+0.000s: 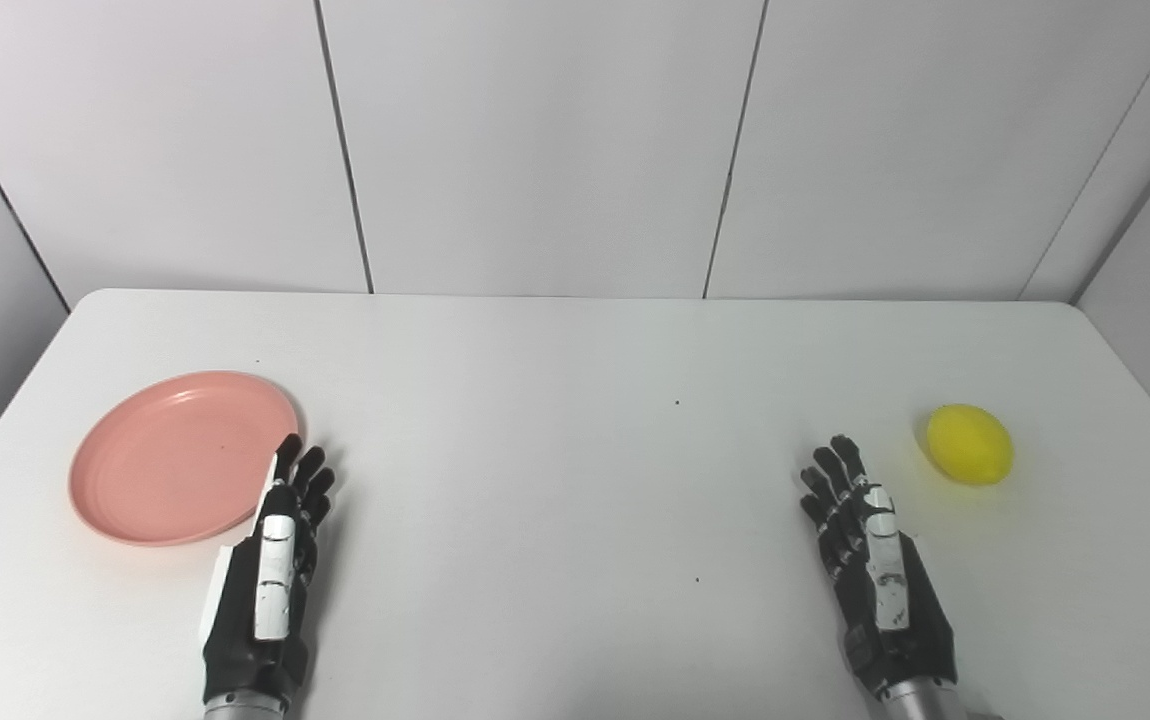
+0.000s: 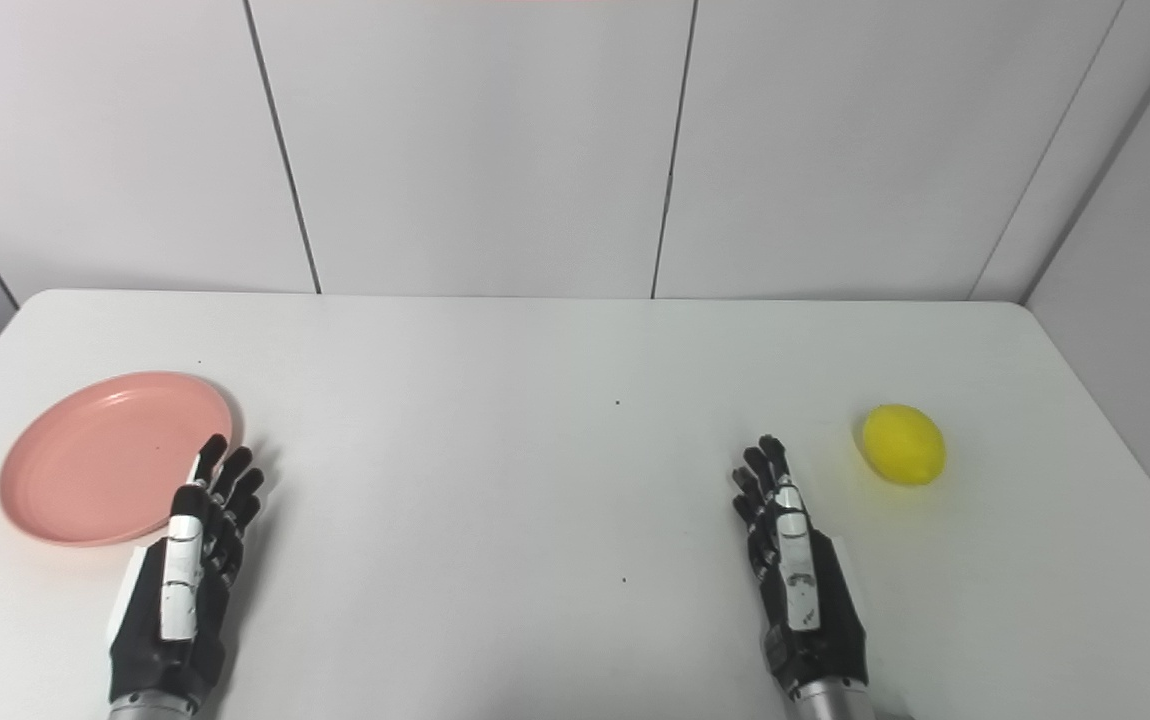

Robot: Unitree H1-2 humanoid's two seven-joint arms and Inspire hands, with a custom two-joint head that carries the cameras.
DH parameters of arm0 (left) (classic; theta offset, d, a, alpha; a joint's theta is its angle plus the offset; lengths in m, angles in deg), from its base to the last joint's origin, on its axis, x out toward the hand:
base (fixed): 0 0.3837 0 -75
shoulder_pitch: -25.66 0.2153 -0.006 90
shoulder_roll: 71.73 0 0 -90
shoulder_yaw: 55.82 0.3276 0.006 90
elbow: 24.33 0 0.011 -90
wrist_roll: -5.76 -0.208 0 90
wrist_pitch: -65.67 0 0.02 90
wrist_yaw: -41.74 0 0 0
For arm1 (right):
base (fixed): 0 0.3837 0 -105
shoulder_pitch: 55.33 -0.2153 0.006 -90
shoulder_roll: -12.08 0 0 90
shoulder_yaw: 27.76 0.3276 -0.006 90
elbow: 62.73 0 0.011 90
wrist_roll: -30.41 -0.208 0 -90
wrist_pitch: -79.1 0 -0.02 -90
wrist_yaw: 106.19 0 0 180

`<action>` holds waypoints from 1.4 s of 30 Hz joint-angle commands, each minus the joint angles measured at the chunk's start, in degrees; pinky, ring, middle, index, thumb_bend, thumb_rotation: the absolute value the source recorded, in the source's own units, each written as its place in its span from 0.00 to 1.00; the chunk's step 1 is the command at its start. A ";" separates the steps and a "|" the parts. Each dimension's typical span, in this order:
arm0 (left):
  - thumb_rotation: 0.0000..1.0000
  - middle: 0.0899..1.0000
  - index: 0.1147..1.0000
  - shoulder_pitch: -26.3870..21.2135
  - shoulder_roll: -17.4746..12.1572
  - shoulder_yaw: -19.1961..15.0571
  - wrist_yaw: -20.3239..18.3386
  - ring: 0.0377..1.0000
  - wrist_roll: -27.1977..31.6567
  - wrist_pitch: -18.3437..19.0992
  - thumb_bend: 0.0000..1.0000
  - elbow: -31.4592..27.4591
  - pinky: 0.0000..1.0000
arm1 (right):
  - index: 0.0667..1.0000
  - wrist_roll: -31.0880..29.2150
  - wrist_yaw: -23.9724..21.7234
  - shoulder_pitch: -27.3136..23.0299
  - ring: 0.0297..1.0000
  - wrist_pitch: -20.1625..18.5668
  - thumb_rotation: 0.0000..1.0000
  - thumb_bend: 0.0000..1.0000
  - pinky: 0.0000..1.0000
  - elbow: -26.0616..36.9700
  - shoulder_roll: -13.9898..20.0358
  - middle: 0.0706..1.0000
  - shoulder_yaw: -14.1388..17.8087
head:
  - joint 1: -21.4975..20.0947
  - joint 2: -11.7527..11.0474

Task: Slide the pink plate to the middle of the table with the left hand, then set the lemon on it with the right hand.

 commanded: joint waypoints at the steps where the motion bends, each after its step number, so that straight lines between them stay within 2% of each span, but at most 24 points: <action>1: 0.99 0.97 1.00 3.22 -1.50 0.40 -0.91 0.97 -0.87 -2.47 0.63 -0.80 1.00 | 0.98 0.15 0.38 0.61 0.97 -0.18 0.97 0.79 1.00 -0.34 -0.23 0.97 0.28 | 0.03 -0.06; 19: 1.00 0.98 1.00 3.70 -1.48 0.11 -1.34 0.98 -1.63 2.26 0.61 -2.04 1.00 | 0.96 0.76 0.64 1.10 0.97 -1.09 0.97 0.78 1.00 0.26 -0.59 0.97 0.13 | -0.45 -1.20; 25: 1.00 0.98 1.00 3.86 -1.42 -0.01 -1.25 0.98 -1.59 3.54 0.61 -2.90 1.00 | 0.96 1.60 1.10 1.23 0.96 -0.93 0.98 0.77 1.00 0.31 -0.97 0.97 0.02 | -1.04 -0.85; 42: 1.00 0.98 1.00 3.47 -1.85 -0.64 -2.08 0.98 -0.95 3.99 0.61 -2.69 1.00 | 0.95 2.58 2.48 0.88 0.95 -1.07 0.97 0.77 0.99 0.24 -1.57 0.96 -0.16 | -1.76 -0.42</action>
